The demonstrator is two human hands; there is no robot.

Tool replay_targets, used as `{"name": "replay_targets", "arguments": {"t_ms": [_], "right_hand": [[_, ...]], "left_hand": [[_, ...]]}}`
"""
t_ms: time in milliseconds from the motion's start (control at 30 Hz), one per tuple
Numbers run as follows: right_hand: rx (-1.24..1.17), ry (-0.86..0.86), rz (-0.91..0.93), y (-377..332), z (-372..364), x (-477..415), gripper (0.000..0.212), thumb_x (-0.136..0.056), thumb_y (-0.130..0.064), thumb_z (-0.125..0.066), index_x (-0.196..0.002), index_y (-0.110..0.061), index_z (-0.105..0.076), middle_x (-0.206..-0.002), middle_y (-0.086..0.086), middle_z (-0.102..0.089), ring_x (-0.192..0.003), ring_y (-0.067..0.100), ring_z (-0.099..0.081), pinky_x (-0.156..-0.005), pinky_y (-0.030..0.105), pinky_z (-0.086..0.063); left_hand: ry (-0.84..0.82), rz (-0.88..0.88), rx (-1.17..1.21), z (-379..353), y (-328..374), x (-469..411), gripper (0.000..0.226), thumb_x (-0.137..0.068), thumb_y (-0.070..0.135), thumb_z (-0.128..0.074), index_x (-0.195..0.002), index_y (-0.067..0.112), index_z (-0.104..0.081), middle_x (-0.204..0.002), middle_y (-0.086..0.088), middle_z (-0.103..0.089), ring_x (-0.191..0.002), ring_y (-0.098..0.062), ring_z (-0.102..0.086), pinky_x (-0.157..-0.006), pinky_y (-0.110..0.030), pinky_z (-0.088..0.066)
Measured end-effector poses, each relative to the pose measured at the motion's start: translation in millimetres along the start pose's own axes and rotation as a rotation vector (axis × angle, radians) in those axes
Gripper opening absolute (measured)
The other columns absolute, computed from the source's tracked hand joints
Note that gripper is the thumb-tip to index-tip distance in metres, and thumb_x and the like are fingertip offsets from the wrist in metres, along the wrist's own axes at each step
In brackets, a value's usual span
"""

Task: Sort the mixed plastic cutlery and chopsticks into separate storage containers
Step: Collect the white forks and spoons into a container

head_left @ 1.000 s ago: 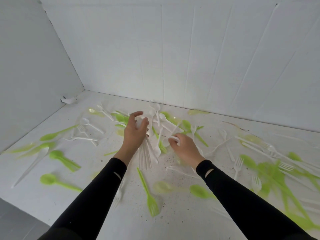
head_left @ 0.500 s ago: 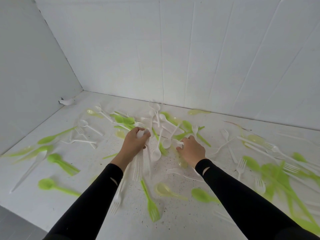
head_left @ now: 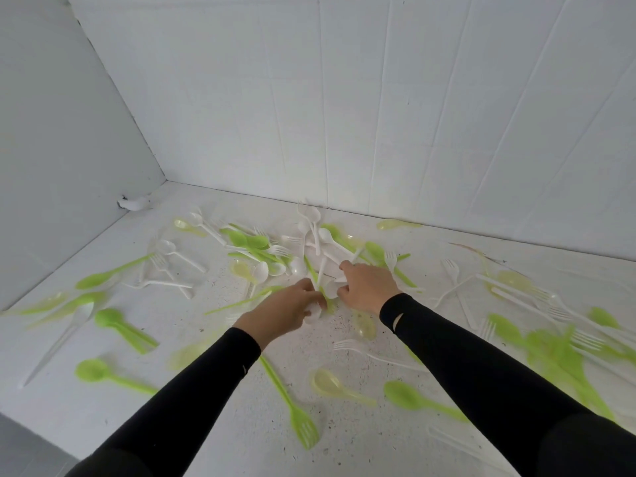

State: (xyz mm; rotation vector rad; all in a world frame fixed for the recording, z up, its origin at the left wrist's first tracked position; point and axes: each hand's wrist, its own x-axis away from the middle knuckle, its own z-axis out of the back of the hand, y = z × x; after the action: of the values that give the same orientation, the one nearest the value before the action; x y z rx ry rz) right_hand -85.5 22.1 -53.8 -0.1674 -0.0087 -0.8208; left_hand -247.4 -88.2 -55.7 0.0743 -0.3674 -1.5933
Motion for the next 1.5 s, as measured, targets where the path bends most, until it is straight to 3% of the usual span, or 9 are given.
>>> {"name": "replay_targets", "arguments": {"t_ms": [367, 567, 733, 833, 933, 1033, 1167, 1333, 1500], "right_hand": [[0.135, 0.055, 0.045, 15.1, -7.1, 2.7, 0.021, -0.099, -0.022, -0.053, -0.119, -0.015, -0.051, -0.119, 0.006, -0.045, -0.068, 0.024, -0.051, -0.054, 0.032, -0.038], [-0.471, 0.359, -0.081, 20.3, 21.2, 22.9, 0.02, -0.099, -0.034, -0.055, -0.113, -0.02, -0.058, -0.111, -0.008, -0.057, -0.088, 0.015, -0.06, -0.07, 0.031, -0.048], [-0.97, 0.432, -0.221, 3.8, 60.0, 51.6, 0.019, -0.094, -0.034, -0.062, -0.095, -0.015, -0.063, -0.083, -0.007, -0.069, -0.076, 0.011, -0.061, -0.067, 0.022, -0.046], [-1.083, 0.393, -0.162, -1.0, 77.4, 80.8, 0.025, -0.094, -0.036, -0.062, -0.087, -0.014, -0.069, -0.079, -0.004, -0.071, -0.073, 0.015, -0.063, -0.066, 0.021, -0.045], [-1.084, 0.346, -0.16, 1.8, 85.3, 109.2, 0.029, -0.094, -0.038, -0.062, -0.079, -0.016, -0.07, -0.074, -0.005, -0.07, -0.062, 0.009, -0.056, -0.059, 0.02, -0.042], [-1.083, 0.365, -0.215, 25.6, 88.8, 149.3, 0.028, -0.093, -0.041, -0.064, -0.081, -0.017, -0.071, -0.077, 0.0, -0.07, -0.065, 0.008, -0.057, -0.062, 0.022, -0.042], [-1.139, 0.373, -0.397, 62.7, 100.5, 208.8, 0.026, -0.094, -0.037, -0.056, -0.114, -0.023, -0.049, -0.09, -0.008, -0.058, -0.071, 0.01, -0.054, -0.06, 0.021, -0.041], [-1.454, 0.335, -0.637, 117.3, 120.1, 283.8, 0.003, -0.094, -0.02, -0.037, -0.094, -0.017, -0.036, -0.078, 0.001, -0.035, -0.054, 0.014, -0.031, -0.045, 0.024, -0.026], [-1.524, 0.482, -0.596, 177.1, 130.0, 370.8, 0.013, -0.096, -0.019, -0.058, -0.098, -0.007, -0.061, -0.091, 0.004, -0.069, -0.074, 0.014, -0.067, -0.065, 0.027, -0.054]], "left_hand": [[0.285, -0.153, 0.118, 0.4, 4.7, -7.5, 0.018, -0.091, 0.023, -0.068, -0.1, 0.009, -0.062, -0.105, -0.001, -0.051, -0.074, -0.019, -0.054, -0.066, -0.029, -0.043], [0.618, -0.1, 0.388, 34.6, 21.5, -8.3, 0.011, -0.096, 0.015, -0.06, -0.107, 0.013, -0.058, -0.098, 0.003, -0.066, -0.085, -0.016, -0.061, -0.074, -0.03, -0.047], [0.767, 0.044, 0.881, 68.1, 61.6, 1.2, 0.024, -0.097, 0.009, -0.05, -0.115, 0.022, -0.059, -0.094, 0.003, -0.07, -0.08, -0.01, -0.068, -0.075, -0.026, -0.056], [0.712, 0.066, 1.128, 76.8, 86.3, 0.9, 0.013, -0.097, 0.022, -0.059, -0.11, 0.021, -0.063, -0.089, -0.003, -0.06, -0.072, -0.011, -0.063, -0.067, -0.037, -0.061], [0.617, 0.083, 1.275, 76.8, 109.8, -1.3, 0.037, -0.084, 0.045, -0.071, -0.105, 0.016, -0.063, -0.087, -0.004, -0.061, -0.067, -0.012, -0.065, -0.071, -0.04, -0.06], [0.493, 0.042, 1.273, 63.9, 153.0, -3.6, 0.027, -0.091, 0.032, -0.069, -0.108, 0.013, -0.062, -0.095, -0.001, -0.069, -0.073, -0.015, -0.068, -0.077, -0.039, -0.06], [0.398, -0.042, 1.294, 41.1, 218.8, -8.4, 0.019, -0.1, 0.011, -0.05, -0.113, 0.017, -0.061, -0.099, -0.003, -0.074, -0.084, -0.02, -0.069, -0.081, -0.04, -0.057], [0.264, -0.154, 1.355, 18.2, 322.0, -9.4, 0.01, -0.099, 0.014, -0.054, -0.104, 0.011, -0.063, -0.083, -0.007, -0.063, -0.079, -0.021, -0.069, -0.081, -0.049, -0.059], [0.161, -0.249, 1.274, -3.5, 424.8, -3.5, 0.022, -0.088, 0.039, -0.069, -0.099, 0.02, -0.065, -0.09, -0.001, -0.071, -0.081, -0.019, -0.069, -0.077, -0.038, -0.055]]}}
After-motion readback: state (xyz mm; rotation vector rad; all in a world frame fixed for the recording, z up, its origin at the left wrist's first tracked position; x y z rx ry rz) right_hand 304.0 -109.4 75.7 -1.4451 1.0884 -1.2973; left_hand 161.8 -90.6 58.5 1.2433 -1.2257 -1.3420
